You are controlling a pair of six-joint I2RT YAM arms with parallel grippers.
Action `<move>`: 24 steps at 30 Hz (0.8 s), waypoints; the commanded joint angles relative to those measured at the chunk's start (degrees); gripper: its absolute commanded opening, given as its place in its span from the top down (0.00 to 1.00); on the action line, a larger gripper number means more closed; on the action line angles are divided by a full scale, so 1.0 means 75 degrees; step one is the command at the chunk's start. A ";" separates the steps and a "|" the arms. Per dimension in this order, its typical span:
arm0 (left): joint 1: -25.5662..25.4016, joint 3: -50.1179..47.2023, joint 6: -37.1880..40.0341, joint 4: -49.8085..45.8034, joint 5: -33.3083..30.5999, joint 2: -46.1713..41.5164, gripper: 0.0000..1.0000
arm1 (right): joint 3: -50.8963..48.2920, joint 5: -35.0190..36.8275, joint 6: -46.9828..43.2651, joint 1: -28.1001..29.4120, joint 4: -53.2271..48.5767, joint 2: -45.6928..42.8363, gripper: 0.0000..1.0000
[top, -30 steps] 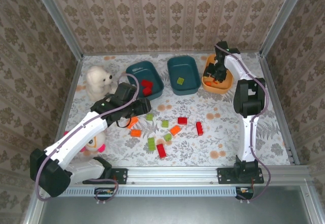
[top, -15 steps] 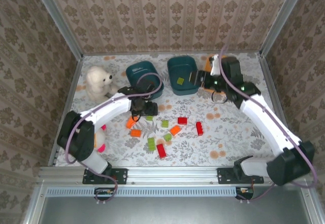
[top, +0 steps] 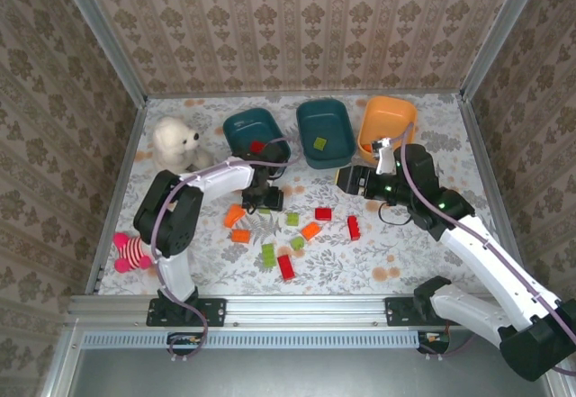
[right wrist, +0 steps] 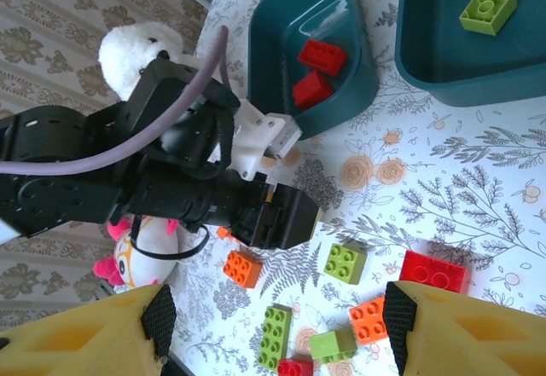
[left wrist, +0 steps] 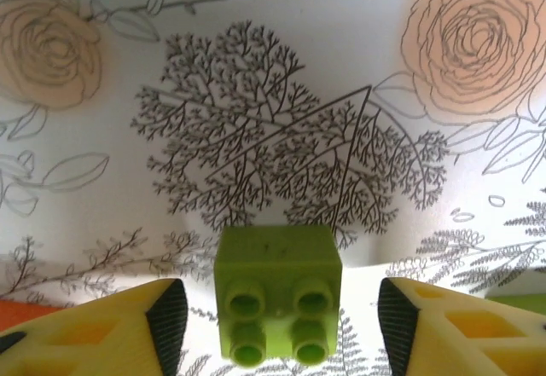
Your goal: Sort the legos into containers by color
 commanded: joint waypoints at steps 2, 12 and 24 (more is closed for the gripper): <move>0.0019 0.0177 0.0230 -0.0023 -0.0039 0.0238 0.49 | 0.0063 0.0009 0.0183 0.0028 -0.0348 0.0063 0.32; -0.0086 0.0576 0.0209 -0.0387 -0.0435 -0.0313 0.66 | 0.0341 0.0030 0.0064 0.0020 -0.0622 0.0225 0.33; -0.0287 0.4932 0.0594 -0.0723 0.0020 0.1469 0.66 | 0.0501 0.0733 -0.0022 0.0004 -0.1198 -0.0122 0.33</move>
